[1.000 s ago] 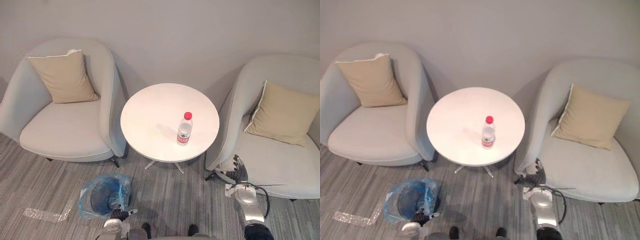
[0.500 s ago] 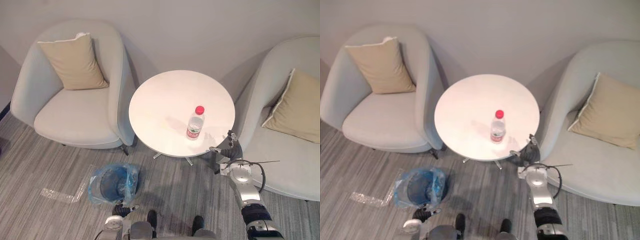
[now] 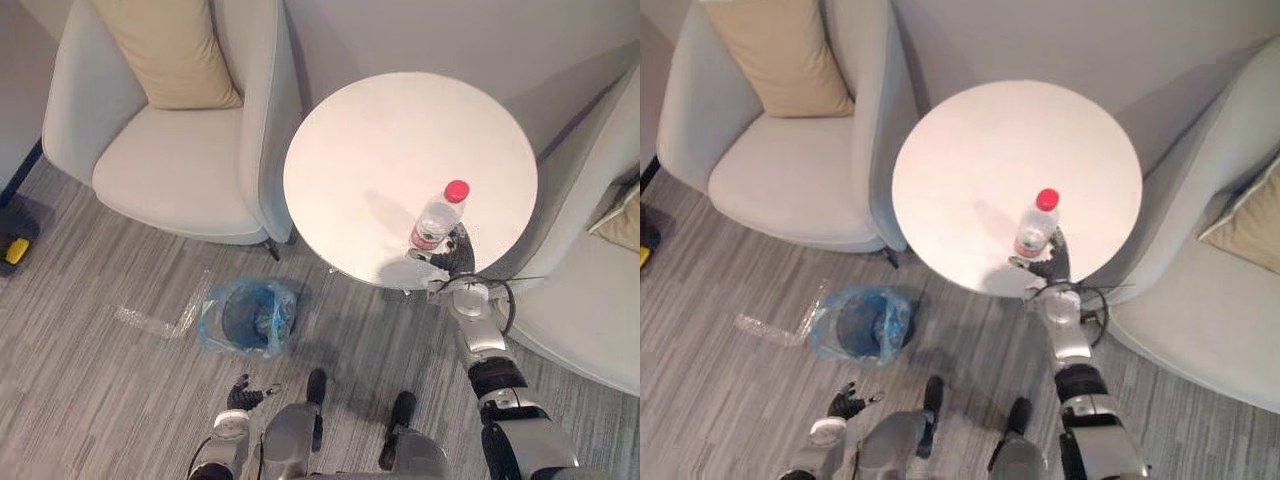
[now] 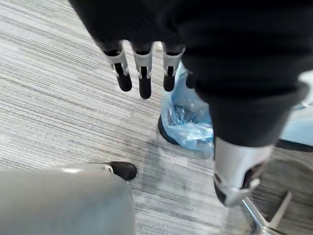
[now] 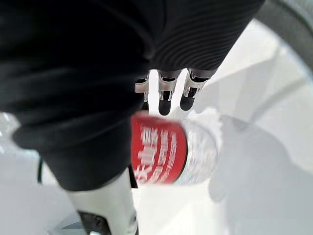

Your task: Gather rubbish on tea table into small bin, then transfer packed bag to large trash can.

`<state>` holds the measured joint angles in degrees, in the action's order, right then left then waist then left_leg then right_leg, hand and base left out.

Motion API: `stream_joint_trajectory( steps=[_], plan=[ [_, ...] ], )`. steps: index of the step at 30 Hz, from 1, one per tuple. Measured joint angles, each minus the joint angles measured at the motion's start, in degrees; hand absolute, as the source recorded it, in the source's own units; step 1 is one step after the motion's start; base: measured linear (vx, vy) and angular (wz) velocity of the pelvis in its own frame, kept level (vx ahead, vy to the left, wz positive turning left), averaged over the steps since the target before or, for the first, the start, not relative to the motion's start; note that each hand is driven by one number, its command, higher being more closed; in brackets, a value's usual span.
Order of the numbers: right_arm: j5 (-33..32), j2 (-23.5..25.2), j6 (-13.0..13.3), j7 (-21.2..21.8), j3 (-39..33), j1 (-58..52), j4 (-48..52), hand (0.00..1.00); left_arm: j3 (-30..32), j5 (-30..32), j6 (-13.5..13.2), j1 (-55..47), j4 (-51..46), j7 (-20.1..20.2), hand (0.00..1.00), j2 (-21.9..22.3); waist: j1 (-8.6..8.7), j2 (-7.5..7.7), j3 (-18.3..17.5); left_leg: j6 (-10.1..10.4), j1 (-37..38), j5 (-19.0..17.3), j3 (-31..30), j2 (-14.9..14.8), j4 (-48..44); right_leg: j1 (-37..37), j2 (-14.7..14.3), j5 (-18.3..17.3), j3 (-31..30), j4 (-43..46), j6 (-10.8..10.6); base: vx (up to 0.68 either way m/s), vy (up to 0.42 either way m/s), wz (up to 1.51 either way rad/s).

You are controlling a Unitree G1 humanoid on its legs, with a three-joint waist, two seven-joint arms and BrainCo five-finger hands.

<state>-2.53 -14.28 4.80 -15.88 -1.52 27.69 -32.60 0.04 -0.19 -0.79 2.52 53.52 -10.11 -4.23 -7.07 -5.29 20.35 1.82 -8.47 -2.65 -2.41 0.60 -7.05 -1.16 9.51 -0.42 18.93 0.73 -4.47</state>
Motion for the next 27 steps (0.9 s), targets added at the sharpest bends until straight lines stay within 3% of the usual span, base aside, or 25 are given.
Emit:
stream_joint_trajectory(
  steps=[2, 3, 10, 16, 24, 27],
  plan=[
    [0.00, -0.27, 0.01, -1.08, -0.03, 1.06, 0.01, 0.00, -0.02, 0.00, -0.07, 0.04, 0.00, -0.52, 0.00, -0.09, -0.08, -0.25, 0.15, 0.08, -0.76, 0.05, -0.48, 0.03, -0.17, -0.42, -0.01, -0.01, 0.64, 0.01, 0.00, 0.00, -0.005, 0.18],
    [-0.02, -0.73, 0.02, -1.84, -0.09, 1.86, 0.01, 1.00, -0.03, -0.01, -0.07, 0.04, 0.00, -1.06, 0.00, -0.12, -0.08, -0.44, 0.25, 0.12, -1.29, 0.10, -1.06, 0.09, -0.36, -0.57, -0.02, -0.01, 1.16, 0.01, 0.00, 0.00, -0.005, 0.19],
    [-1.08, -2.86, 0.28, -3.24, -0.56, 6.28, 0.01, 1.00, -1.91, 0.01, -0.06, -0.10, 0.42, -1.23, 0.00, -1.54, -1.43, -1.52, 2.38, 0.21, -1.70, 0.16, -2.23, 0.17, -1.12, -0.16, -0.04, -0.06, 2.14, 0.14, 0.07, -0.01, 0.003, 0.09],
    [-2.48, -1.80, 0.39, -3.12, -0.15, 6.28, 0.52, 1.00, -3.90, 0.04, 0.96, -0.97, 2.32, -1.27, 0.00, -2.02, -1.62, -1.51, 2.46, 0.23, -1.65, 0.17, -2.22, 0.17, -1.11, -0.08, -0.04, -0.04, 2.11, 0.07, 0.05, -0.01, 0.002, 0.00],
    [-2.35, 0.07, 1.57, -0.94, 1.99, -4.63, 16.64, 1.00, -4.46, 0.08, 1.16, -1.63, 2.28, -0.96, 0.00, -2.30, -0.96, -1.20, 2.26, 0.24, 0.85, 0.17, -1.52, 0.24, -0.53, 2.44, -0.01, 0.63, 1.44, -1.37, -0.50, -0.01, 0.009, -0.04],
    [-2.06, 0.87, 2.51, 1.11, 2.18, -10.86, 23.90, 1.00, -4.54, 0.22, 1.20, -2.48, 2.29, -0.70, 0.00, -2.90, 0.41, -0.39, 1.57, 0.38, 1.63, 1.02, -1.38, 0.46, 1.06, 2.94, 0.07, 1.32, 1.21, -2.53, -0.69, -0.02, 0.016, -0.06]
  ],
)
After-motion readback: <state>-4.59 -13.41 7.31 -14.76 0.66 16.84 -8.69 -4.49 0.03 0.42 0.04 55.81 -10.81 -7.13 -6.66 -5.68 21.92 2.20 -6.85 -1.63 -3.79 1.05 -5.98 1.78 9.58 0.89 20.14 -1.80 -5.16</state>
